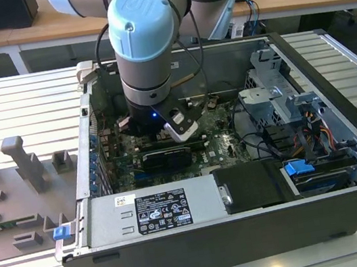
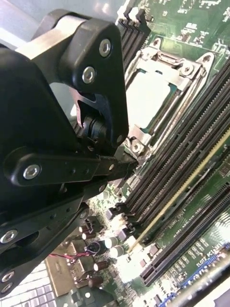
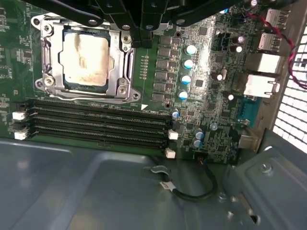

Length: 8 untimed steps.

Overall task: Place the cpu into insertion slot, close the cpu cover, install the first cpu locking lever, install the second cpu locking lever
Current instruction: 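Install the second cpu locking lever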

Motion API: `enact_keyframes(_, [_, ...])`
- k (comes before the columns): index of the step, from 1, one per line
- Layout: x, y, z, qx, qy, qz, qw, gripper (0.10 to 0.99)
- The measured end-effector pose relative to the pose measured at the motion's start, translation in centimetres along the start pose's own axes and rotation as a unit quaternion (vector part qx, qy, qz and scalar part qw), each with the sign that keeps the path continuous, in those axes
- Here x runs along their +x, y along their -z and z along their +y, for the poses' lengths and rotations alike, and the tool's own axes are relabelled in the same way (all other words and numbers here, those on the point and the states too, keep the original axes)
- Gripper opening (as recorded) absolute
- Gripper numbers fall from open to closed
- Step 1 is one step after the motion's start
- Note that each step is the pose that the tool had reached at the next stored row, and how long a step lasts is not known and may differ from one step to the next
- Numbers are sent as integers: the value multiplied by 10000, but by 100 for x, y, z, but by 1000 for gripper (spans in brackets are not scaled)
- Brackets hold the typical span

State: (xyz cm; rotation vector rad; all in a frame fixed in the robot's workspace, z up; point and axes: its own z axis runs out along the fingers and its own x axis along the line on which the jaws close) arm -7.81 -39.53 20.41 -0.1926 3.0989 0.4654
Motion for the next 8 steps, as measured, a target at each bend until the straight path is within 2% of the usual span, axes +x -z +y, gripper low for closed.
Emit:
enact_keyframes(2, [-1, 55, 17, -2, 1, 0, 10000, 106])
enact_keyframes(7, [-2, 124, 38, -10, 18, 5, 10000, 106])
enact_keyframes(8, [-3, 125, 38, -49, 21, 0, 10000, 106])
